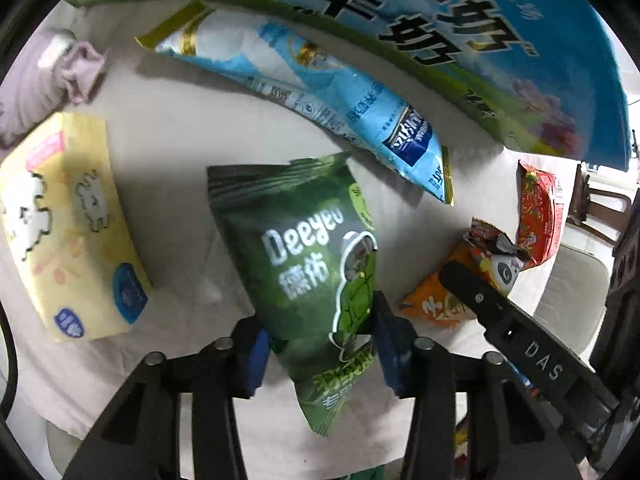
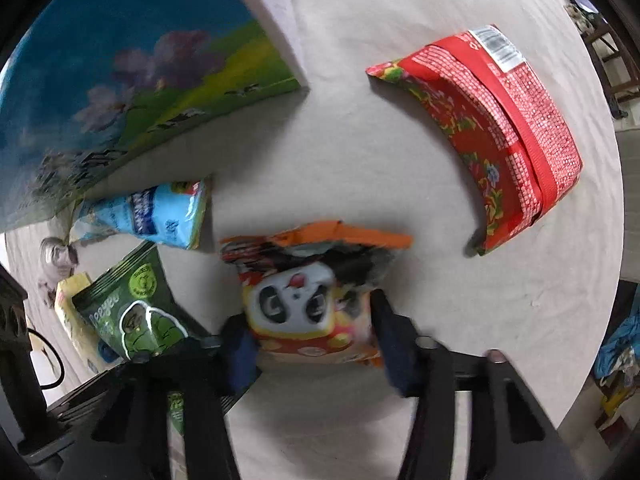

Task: Organize soft objects
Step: 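Grasp the green Deeyeo bag with the left tool while the right grasps the orange panda bag, then carry both bags into the box and open both tools to release them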

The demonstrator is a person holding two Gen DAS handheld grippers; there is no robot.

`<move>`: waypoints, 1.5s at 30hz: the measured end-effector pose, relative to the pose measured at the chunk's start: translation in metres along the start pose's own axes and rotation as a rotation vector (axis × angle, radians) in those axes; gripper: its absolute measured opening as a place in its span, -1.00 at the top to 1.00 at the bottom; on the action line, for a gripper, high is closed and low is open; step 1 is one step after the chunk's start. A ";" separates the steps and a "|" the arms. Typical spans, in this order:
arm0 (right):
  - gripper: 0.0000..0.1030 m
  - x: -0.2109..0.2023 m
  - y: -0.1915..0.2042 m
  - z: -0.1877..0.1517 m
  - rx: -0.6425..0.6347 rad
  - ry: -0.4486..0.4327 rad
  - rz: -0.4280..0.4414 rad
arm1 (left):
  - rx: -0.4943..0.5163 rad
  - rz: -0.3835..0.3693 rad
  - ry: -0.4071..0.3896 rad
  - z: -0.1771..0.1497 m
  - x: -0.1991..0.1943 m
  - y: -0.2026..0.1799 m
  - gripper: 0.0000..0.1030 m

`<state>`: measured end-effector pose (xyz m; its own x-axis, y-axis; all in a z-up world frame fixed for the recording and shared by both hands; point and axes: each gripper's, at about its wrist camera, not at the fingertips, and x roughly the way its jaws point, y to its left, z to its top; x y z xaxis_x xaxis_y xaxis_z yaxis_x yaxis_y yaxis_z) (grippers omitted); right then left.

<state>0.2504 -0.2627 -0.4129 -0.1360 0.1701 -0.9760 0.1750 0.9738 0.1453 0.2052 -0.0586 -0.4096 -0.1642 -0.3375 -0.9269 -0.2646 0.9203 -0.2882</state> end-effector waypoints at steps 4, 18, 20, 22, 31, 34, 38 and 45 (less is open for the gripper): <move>0.12 -0.002 -0.006 -0.013 -0.014 0.001 -0.002 | 0.031 0.038 -0.019 -0.016 -0.009 -0.009 0.38; 0.15 -0.094 -0.020 -0.081 -0.120 -0.114 0.072 | 0.151 0.021 -0.214 -0.055 -0.114 -0.036 0.43; 0.15 -0.117 -0.016 -0.077 -0.129 -0.143 0.085 | 0.176 0.004 -0.234 -0.036 -0.137 -0.037 0.43; 0.15 -0.139 -0.017 -0.075 -0.136 -0.172 0.104 | 0.202 0.003 -0.268 -0.024 -0.157 -0.046 0.43; 0.15 -0.215 0.033 -0.014 -0.145 -0.296 0.129 | 0.304 -0.012 -0.336 0.069 -0.196 -0.086 0.43; 0.15 -0.222 0.047 0.017 -0.136 -0.309 0.108 | 0.320 -0.020 -0.307 0.110 -0.193 -0.089 0.43; 0.15 -0.215 0.065 0.060 -0.122 -0.305 0.084 | 0.316 -0.037 -0.262 0.152 -0.182 -0.083 0.43; 0.15 -0.164 0.097 0.137 -0.154 -0.283 0.024 | 0.334 -0.064 -0.161 0.224 -0.138 -0.080 0.43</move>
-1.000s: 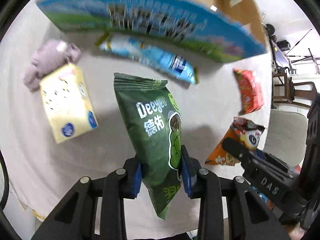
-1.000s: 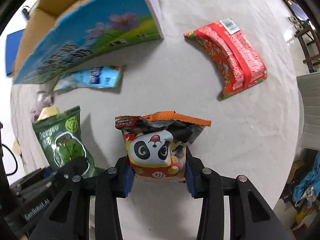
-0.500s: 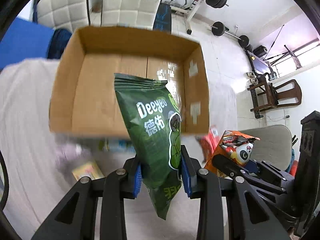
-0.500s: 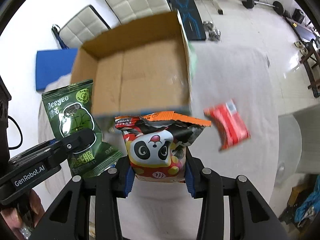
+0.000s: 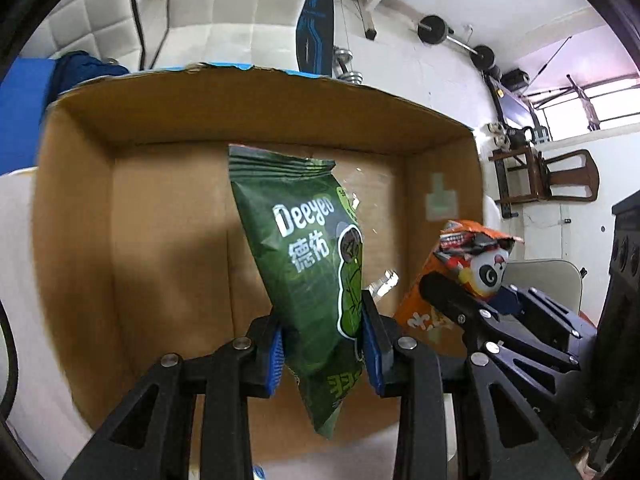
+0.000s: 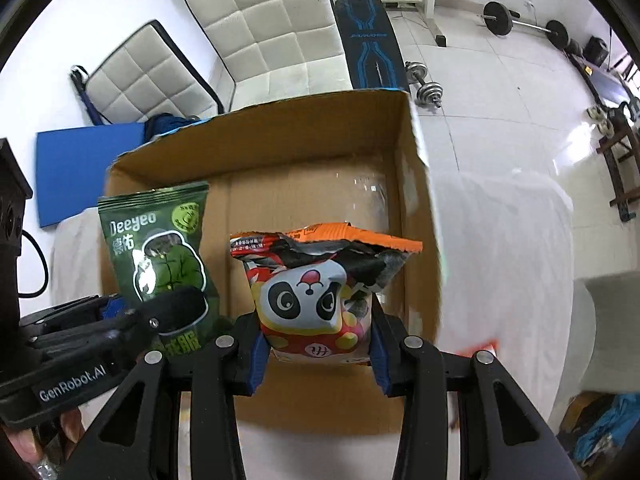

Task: Organize soft objects
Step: 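Carry both bags into the box and open both tools to release them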

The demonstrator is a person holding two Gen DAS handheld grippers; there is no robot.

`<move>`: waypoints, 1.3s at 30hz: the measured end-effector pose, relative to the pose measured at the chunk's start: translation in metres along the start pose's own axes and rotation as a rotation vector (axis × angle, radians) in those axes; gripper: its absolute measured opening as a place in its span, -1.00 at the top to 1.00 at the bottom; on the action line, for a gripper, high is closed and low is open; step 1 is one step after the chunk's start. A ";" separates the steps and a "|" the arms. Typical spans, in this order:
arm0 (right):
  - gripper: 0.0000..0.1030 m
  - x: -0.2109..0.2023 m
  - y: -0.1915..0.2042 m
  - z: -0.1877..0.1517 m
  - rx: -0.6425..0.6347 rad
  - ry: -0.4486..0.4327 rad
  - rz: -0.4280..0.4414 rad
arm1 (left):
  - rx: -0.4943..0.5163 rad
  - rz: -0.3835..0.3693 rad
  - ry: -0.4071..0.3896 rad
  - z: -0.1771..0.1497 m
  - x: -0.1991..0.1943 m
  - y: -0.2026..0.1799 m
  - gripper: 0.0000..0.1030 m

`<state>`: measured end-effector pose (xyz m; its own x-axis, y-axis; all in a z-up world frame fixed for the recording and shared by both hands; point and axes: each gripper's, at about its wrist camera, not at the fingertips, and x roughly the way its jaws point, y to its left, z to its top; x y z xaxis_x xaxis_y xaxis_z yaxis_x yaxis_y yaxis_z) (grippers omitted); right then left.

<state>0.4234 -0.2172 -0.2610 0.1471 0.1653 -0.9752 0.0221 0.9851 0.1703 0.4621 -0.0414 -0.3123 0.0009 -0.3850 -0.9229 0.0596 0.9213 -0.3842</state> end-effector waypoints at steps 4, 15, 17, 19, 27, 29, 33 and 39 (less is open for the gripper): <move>0.15 0.035 0.010 0.023 -0.030 0.011 -0.045 | 0.004 -0.016 0.029 0.024 0.019 0.013 0.43; 0.13 0.083 0.016 0.052 -0.042 0.063 -0.077 | 0.042 0.048 0.095 0.043 0.042 0.017 0.32; 0.12 0.082 0.014 0.046 -0.043 0.073 -0.072 | 0.039 0.074 0.114 0.043 0.042 0.012 0.26; 0.10 0.082 0.014 0.045 -0.045 0.076 -0.079 | 0.042 0.092 0.109 0.042 0.038 0.011 0.18; -0.29 0.063 0.013 0.036 -0.024 0.063 -0.090 | 0.064 0.212 0.034 0.011 0.007 0.004 -0.30; -0.47 0.053 0.015 0.028 -0.028 0.048 -0.093 | 0.058 0.255 0.011 0.000 -0.003 0.006 -0.43; -0.79 0.035 0.022 0.006 -0.025 0.008 -0.100 | 0.062 0.320 -0.071 -0.026 -0.025 0.011 -0.83; -1.00 0.012 0.031 -0.036 0.000 -0.059 -0.125 | 0.103 0.299 -0.128 -0.069 -0.046 0.012 -0.91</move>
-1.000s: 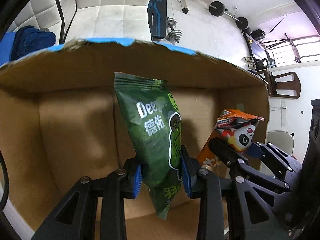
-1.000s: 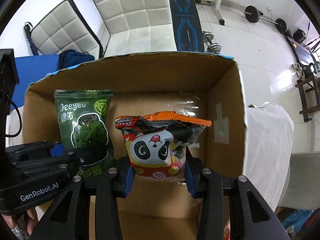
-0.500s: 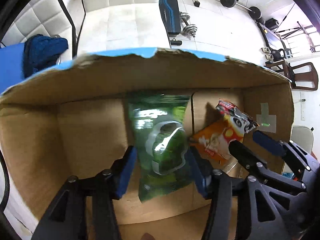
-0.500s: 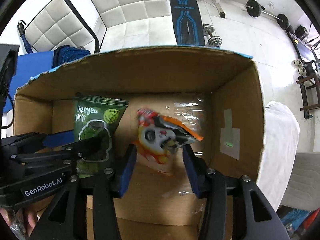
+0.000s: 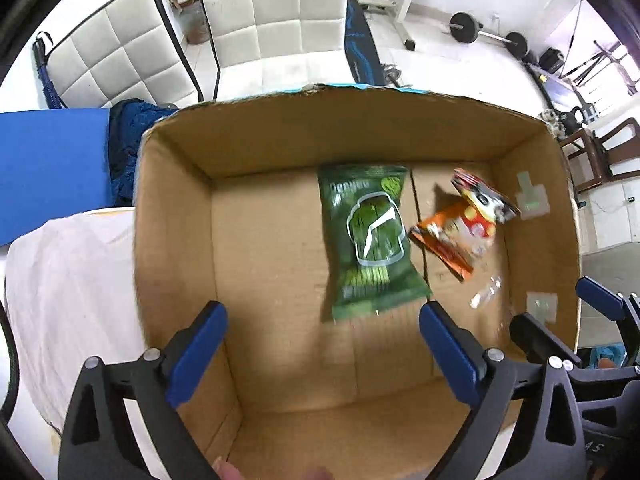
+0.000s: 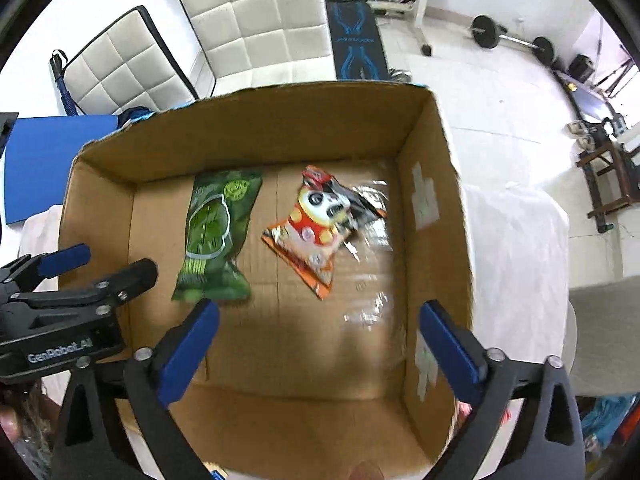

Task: Organize soft objects
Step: 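Withdraw both tools from the box back toward the remaining items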

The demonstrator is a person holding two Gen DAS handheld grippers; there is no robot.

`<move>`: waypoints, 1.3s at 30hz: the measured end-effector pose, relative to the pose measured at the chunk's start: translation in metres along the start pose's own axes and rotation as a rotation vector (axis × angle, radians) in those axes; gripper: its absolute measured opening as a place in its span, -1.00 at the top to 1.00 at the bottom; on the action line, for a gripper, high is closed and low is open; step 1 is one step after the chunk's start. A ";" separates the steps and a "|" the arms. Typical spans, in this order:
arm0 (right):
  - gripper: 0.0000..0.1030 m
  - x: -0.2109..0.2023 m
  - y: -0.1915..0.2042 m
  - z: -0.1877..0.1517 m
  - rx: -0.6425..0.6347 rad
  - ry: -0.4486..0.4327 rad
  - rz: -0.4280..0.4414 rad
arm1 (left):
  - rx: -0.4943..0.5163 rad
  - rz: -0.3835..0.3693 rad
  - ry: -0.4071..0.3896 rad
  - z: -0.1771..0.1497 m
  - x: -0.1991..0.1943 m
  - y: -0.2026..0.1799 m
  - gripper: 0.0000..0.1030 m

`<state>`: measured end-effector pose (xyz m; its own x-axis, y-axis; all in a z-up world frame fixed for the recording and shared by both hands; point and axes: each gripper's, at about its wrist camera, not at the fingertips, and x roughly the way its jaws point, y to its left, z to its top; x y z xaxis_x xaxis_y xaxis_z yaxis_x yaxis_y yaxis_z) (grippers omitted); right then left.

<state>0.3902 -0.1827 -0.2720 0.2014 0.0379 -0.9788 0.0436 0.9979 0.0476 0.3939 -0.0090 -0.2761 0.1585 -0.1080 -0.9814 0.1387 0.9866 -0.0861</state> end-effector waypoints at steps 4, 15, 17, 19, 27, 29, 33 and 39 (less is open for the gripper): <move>-1.00 -0.021 0.008 -0.023 0.017 -0.035 -0.014 | 0.001 0.011 -0.066 -0.020 -0.025 0.003 -0.91; -1.00 -0.091 0.005 -0.089 -0.013 -0.163 -0.016 | -0.077 0.117 -0.277 -0.072 -0.103 -0.005 -0.91; -1.00 -0.107 0.003 -0.101 -0.007 -0.187 0.003 | -0.076 0.144 -0.306 -0.083 -0.116 -0.015 -0.91; -1.00 -0.121 0.000 -0.111 -0.012 -0.214 0.006 | -0.087 0.150 -0.321 -0.090 -0.125 -0.020 -0.91; -1.00 -0.139 -0.011 -0.139 -0.060 -0.203 0.045 | -0.176 0.178 -0.282 -0.124 -0.134 -0.028 -0.91; -1.00 -0.128 -0.012 -0.143 -0.080 -0.164 0.043 | -0.202 0.157 -0.222 -0.134 -0.114 -0.023 -0.91; -1.00 -0.100 -0.022 -0.152 -0.089 -0.119 -0.012 | -0.276 0.103 -0.085 -0.153 -0.064 -0.018 -0.91; -1.00 -0.036 -0.086 -0.154 0.013 -0.023 -0.098 | -0.281 0.094 0.018 -0.160 -0.007 -0.054 -0.91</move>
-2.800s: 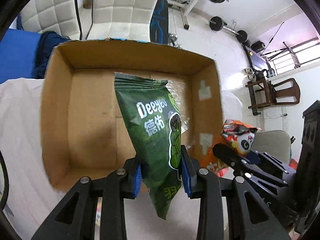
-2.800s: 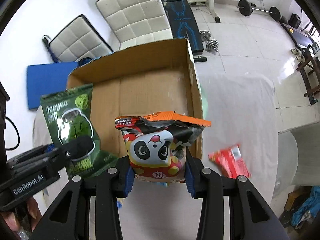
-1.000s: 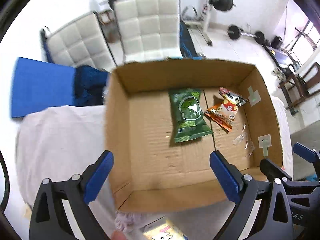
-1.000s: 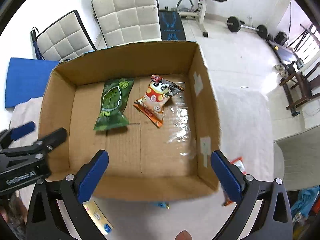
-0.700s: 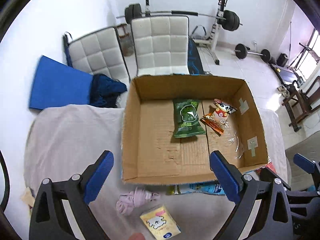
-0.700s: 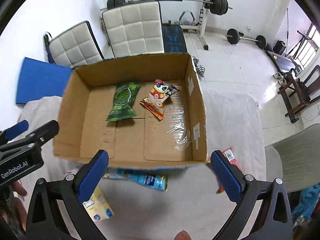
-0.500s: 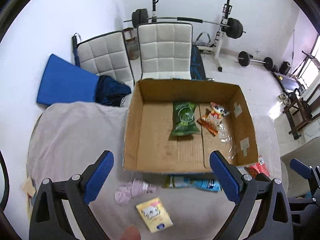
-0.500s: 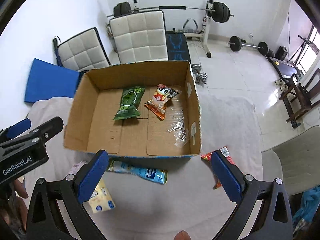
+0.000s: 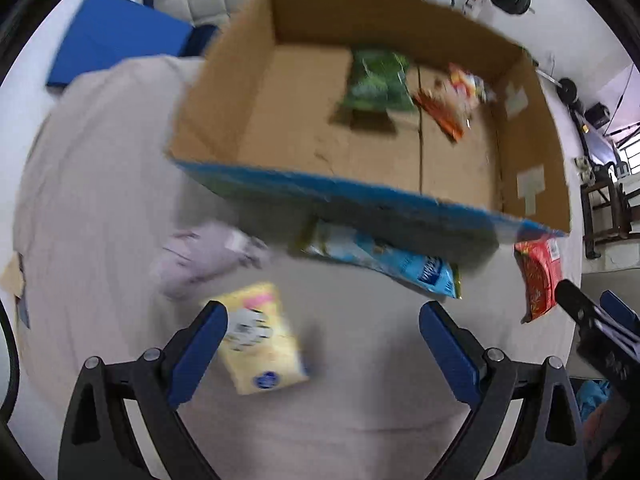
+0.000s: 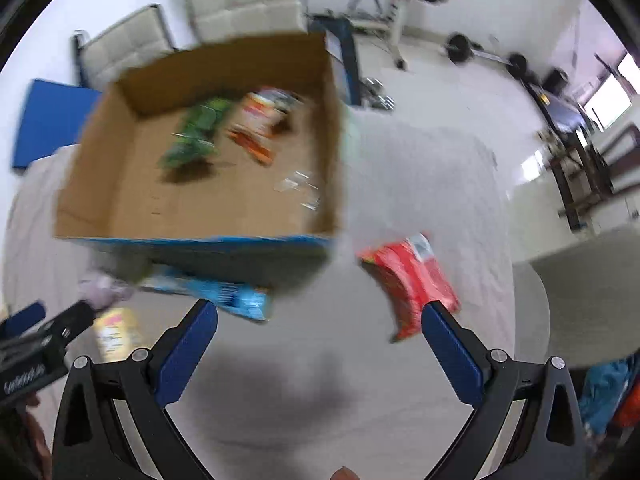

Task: Organize soft objects
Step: 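Withdraw both tools from the box back toward the remaining items, then grasp the yellow tissue pack with the left tool while the right grasps the red snack pack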

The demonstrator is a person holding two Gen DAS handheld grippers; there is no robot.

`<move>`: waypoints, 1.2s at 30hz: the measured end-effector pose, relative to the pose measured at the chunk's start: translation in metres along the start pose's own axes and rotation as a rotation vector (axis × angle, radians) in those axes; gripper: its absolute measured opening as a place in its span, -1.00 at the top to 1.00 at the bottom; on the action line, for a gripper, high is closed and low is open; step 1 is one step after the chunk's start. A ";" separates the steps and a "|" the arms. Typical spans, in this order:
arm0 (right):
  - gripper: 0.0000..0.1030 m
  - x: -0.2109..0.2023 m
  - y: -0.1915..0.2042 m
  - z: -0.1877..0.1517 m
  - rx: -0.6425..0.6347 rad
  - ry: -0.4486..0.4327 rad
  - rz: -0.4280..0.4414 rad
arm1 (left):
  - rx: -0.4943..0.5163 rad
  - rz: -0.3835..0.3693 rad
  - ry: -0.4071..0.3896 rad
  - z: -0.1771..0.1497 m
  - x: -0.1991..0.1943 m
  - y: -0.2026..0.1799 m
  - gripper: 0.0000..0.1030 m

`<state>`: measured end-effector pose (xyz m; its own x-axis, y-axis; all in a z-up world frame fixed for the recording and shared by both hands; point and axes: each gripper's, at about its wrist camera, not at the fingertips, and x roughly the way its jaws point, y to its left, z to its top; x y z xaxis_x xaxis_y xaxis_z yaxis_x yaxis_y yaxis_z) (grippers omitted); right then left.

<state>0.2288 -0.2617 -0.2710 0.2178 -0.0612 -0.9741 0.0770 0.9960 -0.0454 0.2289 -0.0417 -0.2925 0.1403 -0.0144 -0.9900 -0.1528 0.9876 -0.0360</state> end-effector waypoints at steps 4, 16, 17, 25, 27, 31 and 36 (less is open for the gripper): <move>-1.00 0.055 -0.044 0.007 0.017 0.087 -0.039 | 0.013 0.000 0.025 -0.002 0.027 -0.030 -0.91; -0.23 0.146 -0.076 0.017 -0.006 0.300 0.022 | -0.011 0.034 0.072 -0.019 0.056 -0.031 -0.91; -0.06 0.141 -0.073 0.014 -0.015 0.303 0.019 | -0.018 0.034 0.069 -0.023 0.053 -0.023 -0.91; -0.01 0.116 -0.014 -0.053 -0.063 0.360 0.099 | -0.166 0.034 0.133 -0.043 0.053 0.060 -0.91; -0.01 0.118 -0.003 -0.065 -0.051 0.373 0.126 | -0.209 0.015 0.178 -0.044 0.066 0.075 -0.91; -0.05 0.122 0.011 -0.077 -0.059 0.368 0.097 | -0.202 -0.022 0.253 -0.039 0.091 0.080 -0.91; -0.08 0.122 0.028 -0.075 -0.075 0.392 0.068 | -0.157 0.003 0.334 -0.040 0.125 0.075 -0.91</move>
<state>0.1841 -0.2366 -0.4079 -0.1688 0.0200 -0.9854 0.0004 0.9998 0.0202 0.1963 0.0240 -0.4244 -0.1834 -0.0874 -0.9792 -0.3044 0.9521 -0.0279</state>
